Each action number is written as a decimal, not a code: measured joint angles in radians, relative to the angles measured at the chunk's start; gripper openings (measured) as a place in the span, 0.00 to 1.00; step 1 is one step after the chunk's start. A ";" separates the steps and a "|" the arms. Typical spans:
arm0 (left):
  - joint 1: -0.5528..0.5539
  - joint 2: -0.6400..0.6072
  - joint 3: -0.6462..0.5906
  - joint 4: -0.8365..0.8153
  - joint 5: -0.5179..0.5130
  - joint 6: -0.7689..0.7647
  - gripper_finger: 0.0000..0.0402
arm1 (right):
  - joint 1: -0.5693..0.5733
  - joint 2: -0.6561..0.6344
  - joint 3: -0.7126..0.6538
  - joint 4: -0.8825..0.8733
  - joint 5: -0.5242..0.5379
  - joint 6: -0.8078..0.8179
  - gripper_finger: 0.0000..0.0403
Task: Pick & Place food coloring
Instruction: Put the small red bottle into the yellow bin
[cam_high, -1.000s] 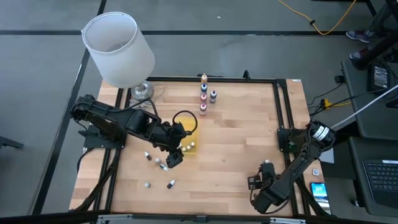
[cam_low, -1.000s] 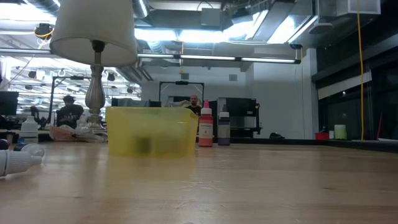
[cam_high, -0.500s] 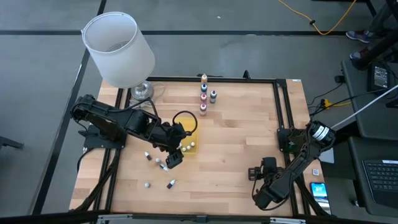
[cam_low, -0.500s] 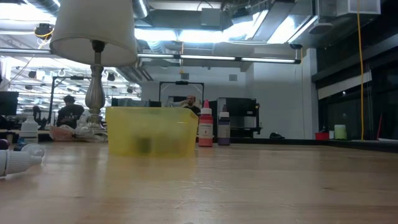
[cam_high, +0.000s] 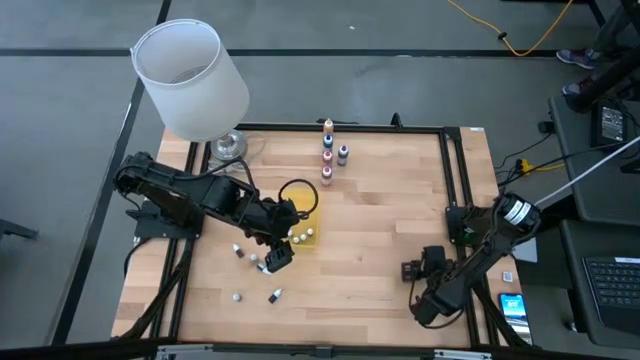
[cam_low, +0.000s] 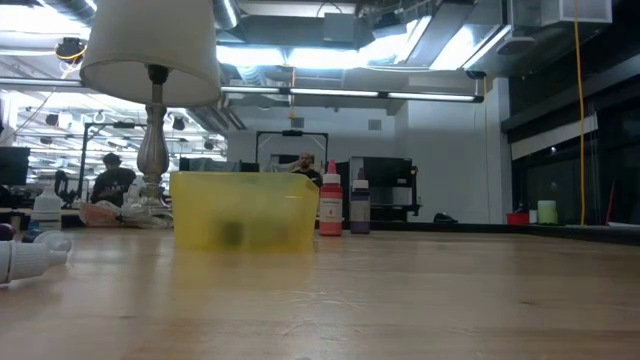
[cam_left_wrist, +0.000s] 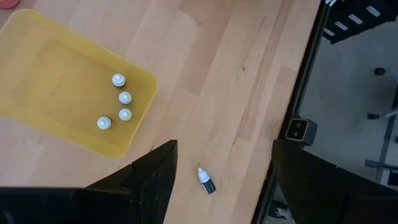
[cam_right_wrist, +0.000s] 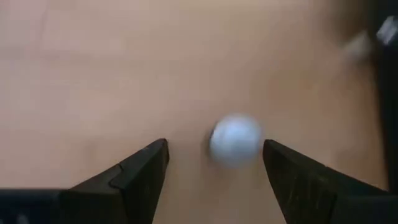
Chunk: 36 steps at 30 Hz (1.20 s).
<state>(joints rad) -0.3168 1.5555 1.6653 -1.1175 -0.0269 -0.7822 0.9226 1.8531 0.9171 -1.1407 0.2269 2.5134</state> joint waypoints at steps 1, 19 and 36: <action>0.001 0.000 0.000 0.000 -0.001 0.000 0.63 | -0.004 0.001 -0.007 -0.008 0.000 0.000 0.66; 0.053 0.000 0.000 -0.001 0.020 0.009 0.63 | -0.007 -0.002 -0.036 0.035 0.001 -0.001 0.66; 0.057 0.000 0.000 -0.001 0.020 0.037 0.63 | -0.009 0.001 0.002 0.026 -0.023 0.000 0.66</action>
<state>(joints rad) -0.2596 1.5555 1.6653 -1.1187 -0.0067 -0.7452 0.9132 1.8544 0.9195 -1.1150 0.2042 2.5134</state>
